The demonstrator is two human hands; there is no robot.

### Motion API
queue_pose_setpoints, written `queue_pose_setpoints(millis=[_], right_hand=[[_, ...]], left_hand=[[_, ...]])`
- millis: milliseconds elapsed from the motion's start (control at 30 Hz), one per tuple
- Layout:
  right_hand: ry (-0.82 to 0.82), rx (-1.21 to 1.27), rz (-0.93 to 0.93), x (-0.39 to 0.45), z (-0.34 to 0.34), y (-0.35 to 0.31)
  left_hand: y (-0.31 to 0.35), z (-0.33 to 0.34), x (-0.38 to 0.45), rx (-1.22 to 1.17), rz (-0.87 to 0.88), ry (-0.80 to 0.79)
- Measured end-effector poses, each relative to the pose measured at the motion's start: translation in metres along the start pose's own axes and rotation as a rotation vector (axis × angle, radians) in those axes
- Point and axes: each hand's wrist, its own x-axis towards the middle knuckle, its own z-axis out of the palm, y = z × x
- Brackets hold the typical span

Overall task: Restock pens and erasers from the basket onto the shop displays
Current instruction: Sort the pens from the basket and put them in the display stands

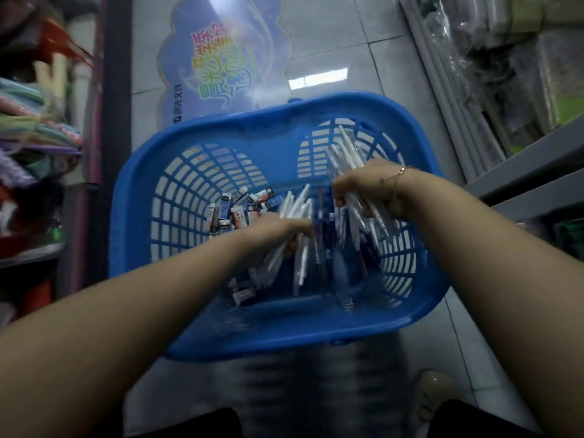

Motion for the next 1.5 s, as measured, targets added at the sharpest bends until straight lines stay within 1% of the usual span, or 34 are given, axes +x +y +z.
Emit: queue_pose_setpoints(millis=[100,167,267,367,400,467,567,667,733,833,933,1033,1100,1167,1200,1267,1333,1433,1500], right_hand=[[-0.039,0.214,0.02,-0.055,0.011,-0.033],[-0.133,0.397,0.033,-0.099,0.014,-0.069],[-0.324,0.677,0.043,-0.177,0.006,-0.133],[-0.455,0.817,0.008,-0.264,-0.012,-0.199],[-0.472,0.835,-0.007,-0.293,-0.019,-0.22],[-0.424,0.83,-0.047,-0.349,-0.032,-0.262],[-0.356,0.79,-0.106,-0.43,-0.051,-0.321],[-0.354,0.751,-0.181,-0.505,-0.064,-0.377],[-0.399,0.731,-0.242,-0.548,-0.068,-0.413],[-0.554,0.702,-0.342,-0.598,-0.065,-0.459],[-0.678,0.648,-0.434,-0.641,-0.049,-0.501],[-0.793,0.586,-0.508,-0.675,-0.027,-0.535],[-0.841,0.504,-0.568,-0.696,-0.008,-0.55],[-0.833,0.418,-0.63,-0.717,0.013,-0.562],[-0.79,0.383,-0.665,-0.725,0.023,-0.567],[-0.686,0.322,-0.799,-0.74,0.038,-0.578],[-0.692,0.315,-0.887,-0.753,0.047,-0.585],[-0.699,0.327,-0.919,-0.761,0.051,-0.592],[-0.74,0.364,-1.019,-0.766,0.048,-0.6]], left_hand=[[0.026,-0.048,-0.077,-0.311,0.038,-0.055],[0.048,-0.072,-0.137,-0.465,0.077,-0.048],[0.089,-0.097,-0.235,-0.577,0.178,0.022],[0.135,-0.114,-0.336,-0.642,0.271,0.091],[0.152,-0.12,-0.37,-0.675,0.301,0.096],[0.185,-0.131,-0.436,-0.721,0.35,0.093],[0.234,-0.15,-0.534,-0.727,0.388,0.121],[0.275,-0.167,-0.619,-0.691,0.423,0.207],[0.296,-0.178,-0.667,-0.658,0.453,0.273],[0.316,-0.194,-0.73,-0.619,0.518,0.414],[0.322,-0.209,-0.784,-0.625,0.604,0.521],[0.315,-0.224,-0.826,-0.74,0.685,0.582],[0.308,-0.235,-0.852,-0.757,0.755,0.65],[0.301,-0.249,-0.881,-0.719,0.773,0.737],[0.297,-0.256,-0.895,-0.688,0.773,0.775],[0.291,-0.267,-0.922,-0.635,0.779,0.839],[0.288,-0.272,-0.941,-0.618,0.812,0.886],[0.288,-0.272,-0.955,-0.567,0.868,0.942],[0.289,-0.271,-0.959,-0.557,0.9,1.001]])
